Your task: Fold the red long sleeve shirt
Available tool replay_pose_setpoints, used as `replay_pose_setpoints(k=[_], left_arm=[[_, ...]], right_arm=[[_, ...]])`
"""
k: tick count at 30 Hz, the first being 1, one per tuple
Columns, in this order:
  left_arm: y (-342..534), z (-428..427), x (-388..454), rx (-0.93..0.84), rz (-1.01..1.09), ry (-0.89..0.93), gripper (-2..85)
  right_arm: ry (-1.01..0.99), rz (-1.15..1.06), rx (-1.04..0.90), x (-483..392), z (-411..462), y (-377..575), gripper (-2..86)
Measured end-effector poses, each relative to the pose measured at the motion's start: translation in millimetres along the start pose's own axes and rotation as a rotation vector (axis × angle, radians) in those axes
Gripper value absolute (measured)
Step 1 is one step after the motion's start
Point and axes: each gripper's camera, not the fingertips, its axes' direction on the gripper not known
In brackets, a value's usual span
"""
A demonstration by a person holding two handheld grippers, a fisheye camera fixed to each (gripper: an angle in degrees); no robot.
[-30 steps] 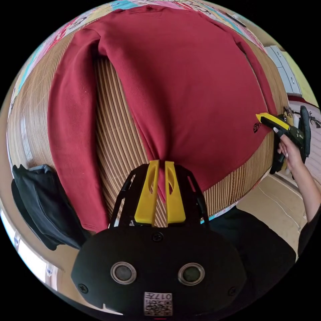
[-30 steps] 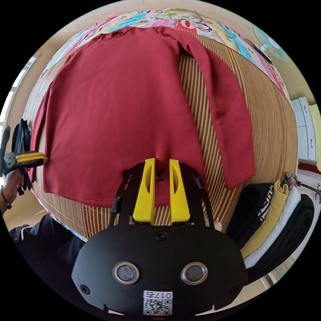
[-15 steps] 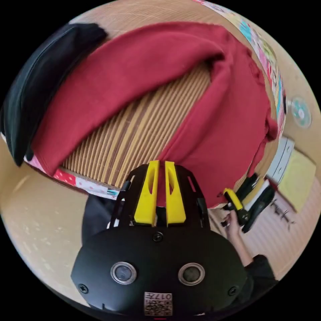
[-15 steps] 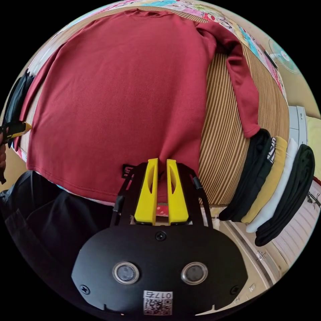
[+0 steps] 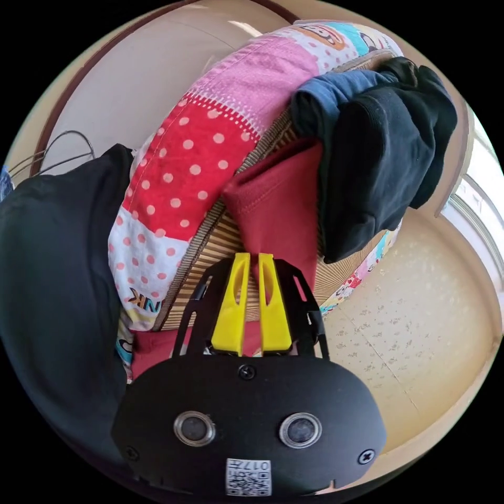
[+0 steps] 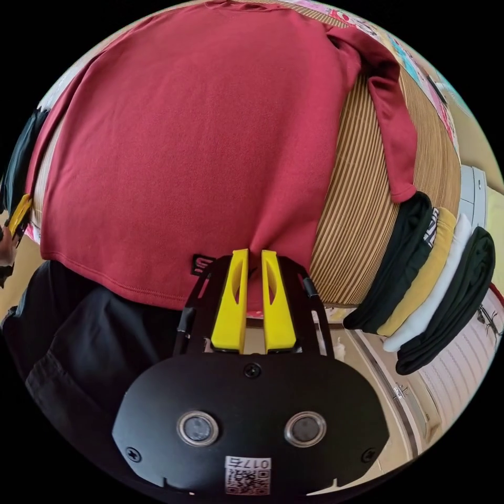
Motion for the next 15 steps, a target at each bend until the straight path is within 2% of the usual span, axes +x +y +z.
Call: replay_pose_setpoints(k=[4,6,8,11,13,15], left_arm=[[28,-13,47,-0.191,0.257,0.012,1.8],[65,-39,99,-0.255,0.455,0.167,1.5],[91,-64,145,-0.216,0.643,0.199,1.4],[139,-82,226,-0.133,1.002,0.084,1.5],[180,-72,263,-0.099,1.193,0.008,1.7],[255,-41,287,-0.107,1.381,0.010,2.3]], right_arm=[[0.000,0.028,-0.058,7,-4,-13,3.5],[0.004,0.049,-0.075,9,-5,-17,3.3],[0.015,0.070,-0.087,11,-8,-20,3.0],[0.019,0.084,-0.076,13,-11,-18,2.6],[0.025,0.063,-0.075,14,-11,-17,2.4],[0.027,0.037,-0.076,15,-13,-16,2.3]])
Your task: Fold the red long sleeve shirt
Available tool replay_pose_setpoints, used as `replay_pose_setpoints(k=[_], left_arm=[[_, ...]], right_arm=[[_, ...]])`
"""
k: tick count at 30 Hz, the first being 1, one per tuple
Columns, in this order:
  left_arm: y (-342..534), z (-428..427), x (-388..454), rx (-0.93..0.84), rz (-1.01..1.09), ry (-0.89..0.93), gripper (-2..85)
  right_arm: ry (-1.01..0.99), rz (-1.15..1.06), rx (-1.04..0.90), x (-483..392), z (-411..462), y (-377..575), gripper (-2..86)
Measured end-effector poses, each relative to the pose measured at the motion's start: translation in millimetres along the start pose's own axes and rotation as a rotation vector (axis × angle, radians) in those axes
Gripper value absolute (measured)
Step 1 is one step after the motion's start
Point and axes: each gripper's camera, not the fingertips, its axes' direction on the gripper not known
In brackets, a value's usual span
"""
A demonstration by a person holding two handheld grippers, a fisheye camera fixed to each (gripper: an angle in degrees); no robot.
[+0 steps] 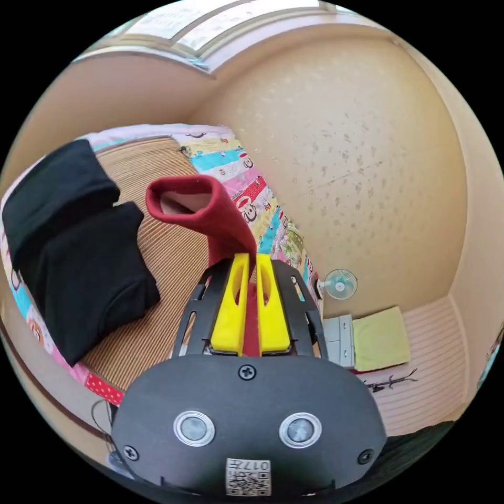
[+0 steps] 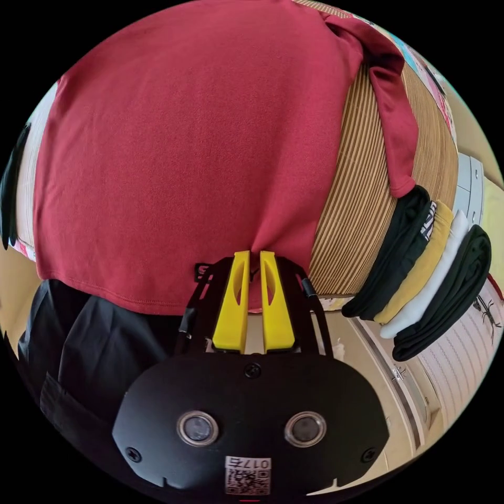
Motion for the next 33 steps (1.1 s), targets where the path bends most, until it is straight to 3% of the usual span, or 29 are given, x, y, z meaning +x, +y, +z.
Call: replay_pose_setpoints(k=[2,5,8,13,17,20,23,26,30,33], left_arm=[[17,45,67,-0.004,0.143,0.049,2.8],[86,151,167,-0.191,0.350,0.179,3.9],[172,223,194,-0.339,0.335,0.239,5.1],[275,245,130,-0.480,0.192,0.034,6.5],[316,230,55,-0.516,0.113,-0.368,6.9],[341,242,16,-0.647,0.109,-0.600,7.5],[366,243,9,-0.643,0.275,-0.846,5.1],[383,254,-16,-0.813,0.301,-0.770,0.9],[361,223,-53,-0.795,0.155,-0.583,-0.3],[340,208,-68,-0.785,0.192,-0.679,-0.5]], right_arm=[[-0.037,0.006,0.009,9,-1,5,2.2],[-0.152,0.093,0.037,32,-2,15,2.0],[-0.308,0.179,0.064,63,-1,31,2.0],[-0.517,0.226,0.132,113,7,64,1.7],[-0.544,0.244,0.268,148,2,86,1.5],[-0.543,0.195,0.348,157,-6,86,1.8],[-0.558,0.113,0.406,149,-13,81,1.7],[-0.595,0.020,0.410,125,-12,77,1.3],[-0.573,-0.075,0.335,81,0,75,0.9],[-0.488,-0.068,0.294,52,4,80,0.8]])
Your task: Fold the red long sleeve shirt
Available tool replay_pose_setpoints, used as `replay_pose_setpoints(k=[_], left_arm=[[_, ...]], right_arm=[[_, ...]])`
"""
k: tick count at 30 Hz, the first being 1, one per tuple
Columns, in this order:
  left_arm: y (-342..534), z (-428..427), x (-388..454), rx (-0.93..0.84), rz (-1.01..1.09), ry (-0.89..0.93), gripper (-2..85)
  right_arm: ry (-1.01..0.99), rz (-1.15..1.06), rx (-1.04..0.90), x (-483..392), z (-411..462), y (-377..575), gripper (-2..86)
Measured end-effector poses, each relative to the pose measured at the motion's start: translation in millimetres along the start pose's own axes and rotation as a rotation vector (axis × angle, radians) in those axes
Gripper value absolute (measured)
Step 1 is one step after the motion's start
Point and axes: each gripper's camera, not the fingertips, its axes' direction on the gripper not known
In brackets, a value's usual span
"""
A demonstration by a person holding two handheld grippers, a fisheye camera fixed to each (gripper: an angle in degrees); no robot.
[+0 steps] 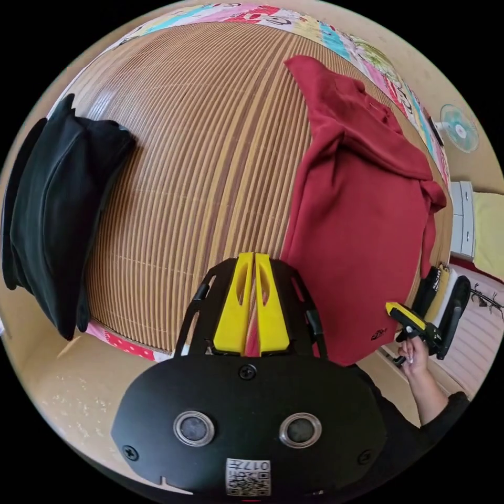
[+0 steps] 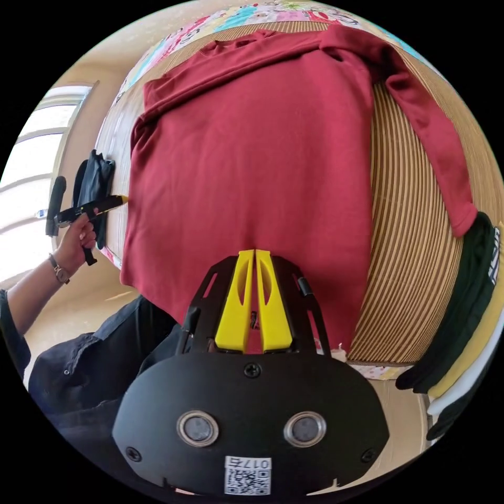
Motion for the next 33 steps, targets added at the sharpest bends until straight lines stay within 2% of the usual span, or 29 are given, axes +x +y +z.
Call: replay_pose_setpoints(k=[2,4,7,9,12,15,17,20,22,25,29,33], left_arm=[[-7,-12,-21,0.019,-0.035,-0.012,-0.4],[-13,-31,-41,0.080,-0.067,0.075,-0.3],[-23,-64,-48,0.203,-0.010,0.216,1.9],[-42,-79,-33,0.230,0.102,0.294,7.9],[-66,-93,-7,0.292,0.240,0.263,9.8],[-91,-81,8,0.272,0.379,0.189,9.9],[-96,-73,5,0.282,0.414,0.114,9.6],[-93,-82,-14,0.347,0.530,0.141,7.1],[-92,-88,-29,0.377,0.568,0.178,2.9],[-103,-97,-66,0.367,0.517,0.292,1.3],[-118,-108,-144,0.369,0.317,0.607,0.3],[-124,-98,-225,0.387,0.036,0.888,0.0]], right_arm=[[0.059,0.028,-0.076,-10,1,-5,0.9],[0.075,0.037,-0.111,-16,-7,-10,1.0],[0.035,0.024,-0.012,-31,-44,-20,1.4],[0.003,0.003,0.089,-44,-69,-35,1.9],[-0.095,-0.130,0.224,-77,-101,-91,3.8],[-0.208,-0.318,0.309,-124,-123,-166,7.9],[-0.236,-0.548,0.257,-179,-123,-220,12.2],[-0.089,-0.704,0.187,-244,-104,-264,13.8],[-0.072,-0.731,0.086,-266,-80,-288,13.1],[-0.046,-0.706,-0.058,-280,-47,-307,8.6],[-0.042,-0.722,0.082,-301,-70,-288,4.2],[-0.143,-0.654,0.230,-314,-99,-283,3.3]])
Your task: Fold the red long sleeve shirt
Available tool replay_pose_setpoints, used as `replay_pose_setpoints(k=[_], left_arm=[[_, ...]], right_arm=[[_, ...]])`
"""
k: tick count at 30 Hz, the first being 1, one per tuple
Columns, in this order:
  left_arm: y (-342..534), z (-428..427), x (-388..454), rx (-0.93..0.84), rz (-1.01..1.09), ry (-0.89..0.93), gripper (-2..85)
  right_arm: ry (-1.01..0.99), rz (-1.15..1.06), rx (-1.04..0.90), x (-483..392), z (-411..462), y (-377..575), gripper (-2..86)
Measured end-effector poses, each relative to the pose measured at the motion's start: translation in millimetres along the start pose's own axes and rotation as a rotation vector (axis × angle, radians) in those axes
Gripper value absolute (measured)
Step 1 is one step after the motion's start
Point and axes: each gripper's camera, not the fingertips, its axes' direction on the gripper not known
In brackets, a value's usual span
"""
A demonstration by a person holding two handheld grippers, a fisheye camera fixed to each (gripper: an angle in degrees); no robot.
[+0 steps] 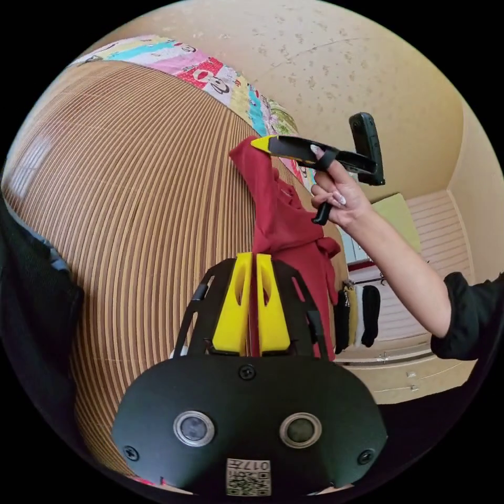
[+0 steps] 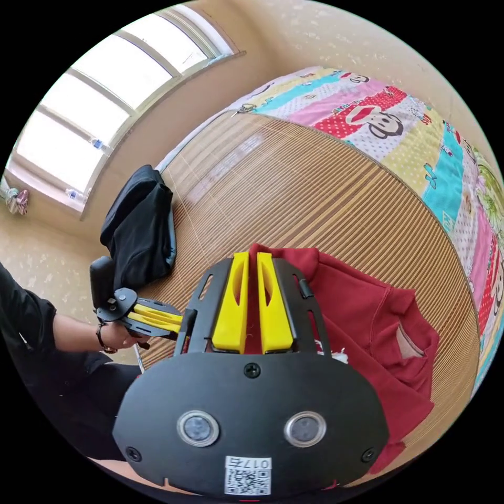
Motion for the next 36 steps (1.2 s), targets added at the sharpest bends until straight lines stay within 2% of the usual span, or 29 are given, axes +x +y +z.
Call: replay_pose_setpoints(k=[2,5,8,12,14,17,19,21,23,24,27,29,31,33,35,36], left_arm=[[-4,-18,-23,0.073,-0.117,0.056,0.1],[-14,-34,-47,0.098,-0.247,-0.007,0.4],[-28,-46,-37,0.069,-0.246,-0.070,3.4],[-42,-72,18,0.143,-0.151,-0.227,7.6],[-54,-72,40,0.146,-0.101,-0.257,8.7],[-79,-44,64,0.072,-0.044,-0.310,9.9],[-91,-19,64,-0.004,-0.066,-0.353,9.2],[-105,-8,61,-0.043,-0.091,-0.459,3.4],[-119,-18,52,-0.067,-0.110,-0.397,1.8],[-120,-36,39,-0.011,-0.153,-0.298,1.1],[-110,-74,-9,0.119,-0.321,-0.044,-0.1],[-105,-96,-13,0.145,-0.330,-0.125,-0.6],[-106,-107,3,0.117,-0.260,-0.232,-0.5],[-100,-106,38,0.073,-0.149,-0.305,0.0],[-92,-94,64,0.027,-0.090,-0.335,0.3],[-85,-83,81,0.001,-0.059,-0.348,0.4]], right_arm=[[-0.033,0.112,0.108,2,1,-7,3.1],[-0.084,0.341,0.115,23,22,-15,3.5],[-0.159,0.377,0.212,18,-6,-11,5.4],[-0.009,0.381,0.257,-3,-64,27,6.7],[0.092,0.458,0.257,-6,-99,79,6.9],[0.136,0.623,0.231,-3,-126,156,6.9],[0.158,0.719,0.210,-5,-135,200,7.0],[0.193,0.799,0.181,-8,-141,236,7.0],[0.191,0.900,0.163,-10,-151,272,7.2],[0.174,0.921,0.177,-10,-156,280,7.3],[0.104,1.083,0.354,0,-194,321,7.9],[0.194,1.257,0.448,13,-230,350,8.7],[0.367,1.320,0.402,20,-253,352,9.3],[0.541,1.241,0.297,29,-268,332,9.9],[0.767,1.075,0.083,44,-267,297,10.5],[0.811,1.031,0.032,49,-264,290,10.7]])
